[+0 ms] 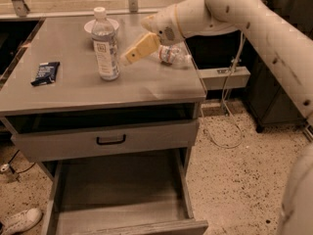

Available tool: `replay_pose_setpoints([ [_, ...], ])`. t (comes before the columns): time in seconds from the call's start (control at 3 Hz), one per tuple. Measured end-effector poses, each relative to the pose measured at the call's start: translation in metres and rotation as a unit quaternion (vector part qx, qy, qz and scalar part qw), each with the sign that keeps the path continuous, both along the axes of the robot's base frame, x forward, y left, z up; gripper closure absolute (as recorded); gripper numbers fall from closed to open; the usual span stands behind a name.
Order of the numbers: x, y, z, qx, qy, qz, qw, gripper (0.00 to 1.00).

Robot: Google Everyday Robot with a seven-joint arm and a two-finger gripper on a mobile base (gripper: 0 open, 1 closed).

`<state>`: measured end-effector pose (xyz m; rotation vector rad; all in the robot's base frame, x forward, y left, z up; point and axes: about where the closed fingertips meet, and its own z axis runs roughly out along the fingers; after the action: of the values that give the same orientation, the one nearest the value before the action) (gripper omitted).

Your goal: Place blue plastic bottle into middle drawer

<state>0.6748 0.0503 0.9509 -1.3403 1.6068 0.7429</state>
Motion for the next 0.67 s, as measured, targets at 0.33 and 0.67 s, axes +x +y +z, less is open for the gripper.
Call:
replay_pose_setpoints([
  [0.33, 0.031, 0.029, -0.009, 0.018, 0.000, 0.021, 0.9996, 0.00],
  [0.67, 0.055, 0.049, -0.020, 0.028, 0.004, 0.035, 0.9990, 0.00],
])
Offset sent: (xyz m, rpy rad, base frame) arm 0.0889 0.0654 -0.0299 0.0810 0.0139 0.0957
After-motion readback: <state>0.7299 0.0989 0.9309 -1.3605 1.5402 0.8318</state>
